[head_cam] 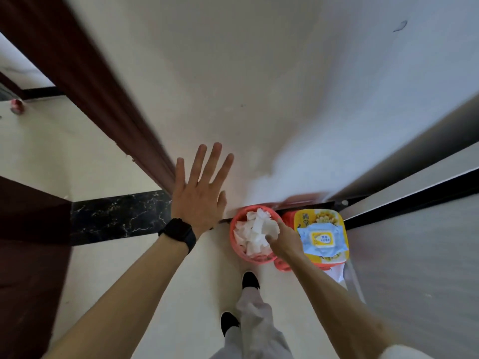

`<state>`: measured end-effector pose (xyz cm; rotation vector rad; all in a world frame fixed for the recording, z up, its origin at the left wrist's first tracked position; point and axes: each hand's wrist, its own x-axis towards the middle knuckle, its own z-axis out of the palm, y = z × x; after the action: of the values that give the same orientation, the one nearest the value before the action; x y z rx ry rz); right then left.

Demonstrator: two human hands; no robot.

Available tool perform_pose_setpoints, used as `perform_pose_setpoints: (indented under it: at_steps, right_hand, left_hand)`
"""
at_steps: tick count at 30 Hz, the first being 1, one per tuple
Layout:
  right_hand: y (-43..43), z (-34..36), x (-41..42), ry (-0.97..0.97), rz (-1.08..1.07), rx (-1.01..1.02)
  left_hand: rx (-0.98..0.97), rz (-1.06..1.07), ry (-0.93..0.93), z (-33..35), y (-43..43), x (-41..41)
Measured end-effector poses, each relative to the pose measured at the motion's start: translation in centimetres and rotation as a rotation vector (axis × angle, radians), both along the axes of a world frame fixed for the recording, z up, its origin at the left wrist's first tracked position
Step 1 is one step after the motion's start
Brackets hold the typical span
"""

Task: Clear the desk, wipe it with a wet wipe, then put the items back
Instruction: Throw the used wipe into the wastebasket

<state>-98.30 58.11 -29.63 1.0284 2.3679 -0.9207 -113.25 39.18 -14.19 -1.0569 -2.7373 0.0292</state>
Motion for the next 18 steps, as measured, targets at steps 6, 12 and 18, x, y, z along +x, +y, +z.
perform_pose_setpoints:
  at_steps: [6, 12, 18]
  right_hand:
    - [2.2, -2.6, -0.7, -0.155, 0.217, 0.000]
    - [2.9, 3.5, -3.0, 0.061, 0.359, 0.037]
    - [-2.3, 15.5, -9.1, 0.473, 0.739, 0.067]
  left_hand:
    - [-0.025, 0.175, -0.019, -1.5, 1.6, -5.1]
    - [-0.048, 0.153, -0.098, -0.7, 1.5, -4.3]
    - [0.162, 0.494, -0.404, 1.6, -5.3, 0.3]
